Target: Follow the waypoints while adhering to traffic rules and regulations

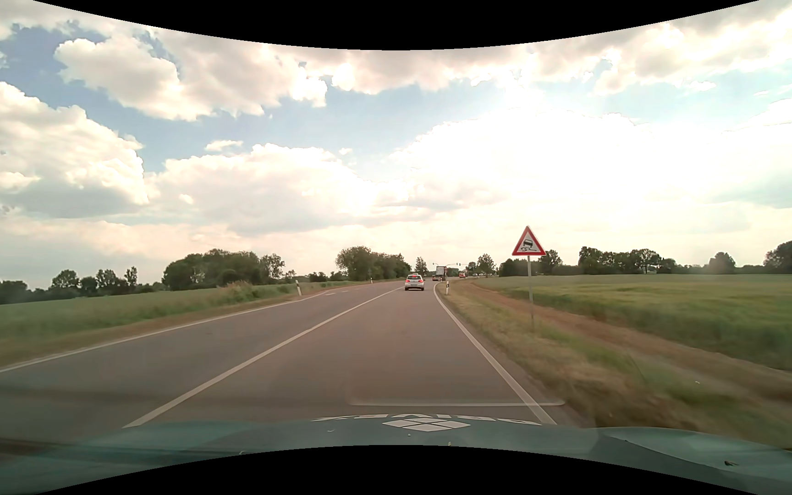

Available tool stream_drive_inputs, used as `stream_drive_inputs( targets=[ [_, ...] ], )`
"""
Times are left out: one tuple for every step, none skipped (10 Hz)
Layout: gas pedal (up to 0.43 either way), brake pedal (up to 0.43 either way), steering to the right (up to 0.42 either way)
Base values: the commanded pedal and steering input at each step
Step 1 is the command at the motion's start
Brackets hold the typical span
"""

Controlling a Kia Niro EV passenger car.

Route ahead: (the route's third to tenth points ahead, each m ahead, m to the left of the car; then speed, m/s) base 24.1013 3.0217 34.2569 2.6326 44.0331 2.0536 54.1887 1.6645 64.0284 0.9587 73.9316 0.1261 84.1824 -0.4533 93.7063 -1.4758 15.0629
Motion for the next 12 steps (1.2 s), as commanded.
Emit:
stream_drive_inputs(
  targets=[
    [0.157,0.000,0.003],
    [0.157,0.000,0.003],
    [0.157,0.000,0.003],
    [0.150,0.000,0.003],
    [0.150,0.000,0.003],
    [0.150,0.000,0.003],
    [0.150,0.000,0.003],
    [0.150,0.000,0.003],
    [0.150,0.000,0.003],
    [0.150,0.000,0.003],
    [0.150,0.000,0.002],
    [0.150,0.000,0.003]
  ],
)
